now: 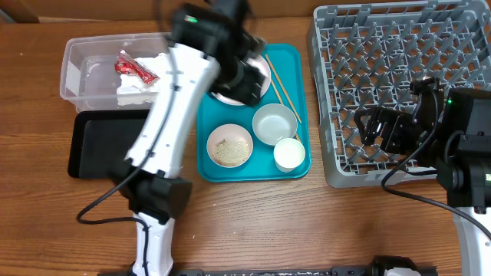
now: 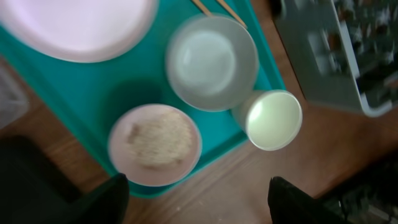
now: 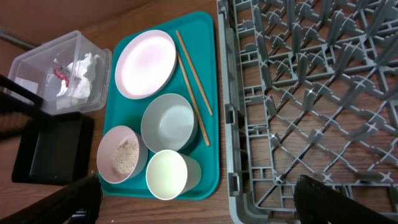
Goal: Sort waste into correct bins and load items into the dishwasher
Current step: 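Reach the left gripper to the white cup on the teal tray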
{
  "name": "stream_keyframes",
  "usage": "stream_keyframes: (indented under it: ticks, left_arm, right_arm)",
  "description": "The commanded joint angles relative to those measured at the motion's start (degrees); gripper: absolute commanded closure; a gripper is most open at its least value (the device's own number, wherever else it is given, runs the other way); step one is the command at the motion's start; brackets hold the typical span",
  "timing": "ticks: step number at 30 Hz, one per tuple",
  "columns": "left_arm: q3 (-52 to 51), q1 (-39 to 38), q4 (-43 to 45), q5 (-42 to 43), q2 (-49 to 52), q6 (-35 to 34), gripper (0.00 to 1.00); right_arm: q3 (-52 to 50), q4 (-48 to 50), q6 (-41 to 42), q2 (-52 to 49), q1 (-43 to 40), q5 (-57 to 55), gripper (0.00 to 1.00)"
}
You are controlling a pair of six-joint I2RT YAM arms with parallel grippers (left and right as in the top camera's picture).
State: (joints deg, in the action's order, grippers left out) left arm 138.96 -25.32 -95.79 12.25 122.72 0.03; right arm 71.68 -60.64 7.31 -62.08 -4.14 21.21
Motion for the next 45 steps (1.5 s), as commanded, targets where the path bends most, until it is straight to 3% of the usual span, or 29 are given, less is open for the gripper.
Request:
stream_keyframes:
  ticks: [1,10,16,19,25,33,37,40,45]
  left_arm:
    - [-8.0,-5.9,4.1,1.4,0.7,1.5,0.27]
    - [-23.6,-12.5,15.9,0.7,0.7,1.2,0.35]
    - [-31.6,-12.9,22.7,-4.8,0.7,-3.5,0.43]
    - [-33.0,-12.9,24.4,-4.7,0.8,-3.5,0.55]
    - [-34.7,-13.3,26.6,-4.7,0.8,-5.4,0.92]
    - [-34.8,-13.7,27.6,-2.1,1.0,-6.3,0.95]
    - [-34.8,-13.8,28.0,-1.7,1.7,-6.7,0.91]
    - [-34.8,-13.8,28.0,-1.5,1.7,-6.8,0.96]
    - [-32.4,-11.9,25.5,7.8,1.4,-5.1,0.96]
  right_arm:
    - [1.5,-0.1,0.2,0.5,-0.3,0.3,0.00]
    - [1.5,-1.7,0.2,0.5,-0.3,0.3,0.00]
    - [1.5,-2.3,0.2,0.5,-0.3,0.3,0.00]
    - [1.5,-2.3,0.2,0.5,-0.3,0.3,0.00]
    - [1.5,-2.5,0.2,0.5,-0.3,0.4,0.00]
    - [1.5,-2.8,0.2,0.5,-0.3,0.4,0.00]
    - [1.5,-2.8,0.2,0.5,-0.3,0.4,0.00]
    - [1.5,-2.8,0.2,0.5,-0.3,0.4,0.00]
    - [1.5,-2.8,1.4,0.4,-0.3,0.8,0.00]
